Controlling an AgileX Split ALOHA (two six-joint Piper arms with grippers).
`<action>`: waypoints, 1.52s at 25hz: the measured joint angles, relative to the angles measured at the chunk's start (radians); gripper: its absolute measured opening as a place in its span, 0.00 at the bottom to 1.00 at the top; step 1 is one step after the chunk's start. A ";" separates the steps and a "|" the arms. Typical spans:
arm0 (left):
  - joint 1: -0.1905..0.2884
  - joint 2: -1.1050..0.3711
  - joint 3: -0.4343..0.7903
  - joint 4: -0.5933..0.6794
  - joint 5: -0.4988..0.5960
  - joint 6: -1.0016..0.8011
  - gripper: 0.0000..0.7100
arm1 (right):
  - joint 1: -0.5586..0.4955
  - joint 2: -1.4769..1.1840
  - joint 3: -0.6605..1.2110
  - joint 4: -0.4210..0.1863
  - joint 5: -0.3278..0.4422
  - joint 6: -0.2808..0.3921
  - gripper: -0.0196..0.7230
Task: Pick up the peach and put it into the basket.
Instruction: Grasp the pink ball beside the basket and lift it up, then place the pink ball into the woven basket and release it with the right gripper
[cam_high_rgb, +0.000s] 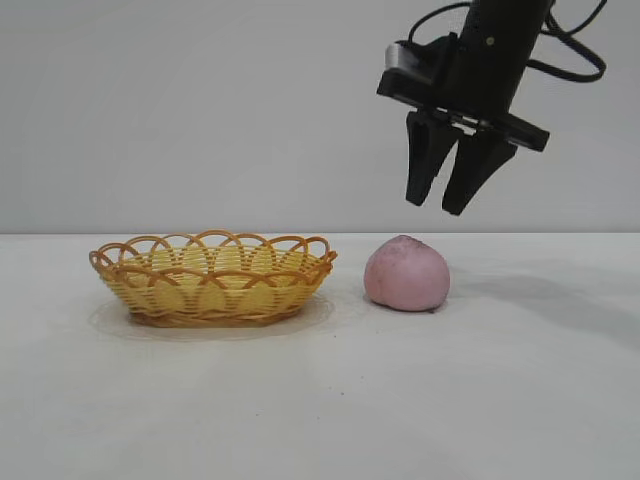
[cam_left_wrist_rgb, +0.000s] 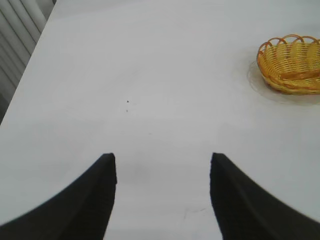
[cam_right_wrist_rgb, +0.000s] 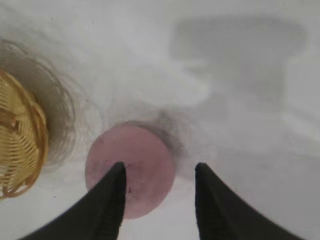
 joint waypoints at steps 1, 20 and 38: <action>0.000 0.000 0.000 0.000 0.000 0.002 0.51 | 0.012 0.011 0.000 -0.002 0.008 -0.004 0.42; 0.000 0.000 0.000 0.000 0.000 0.004 0.51 | 0.179 -0.181 -0.099 0.039 -0.107 -0.114 0.03; 0.000 0.000 0.000 0.000 0.000 0.004 0.51 | 0.280 0.017 -0.101 0.036 -0.142 -0.106 0.43</action>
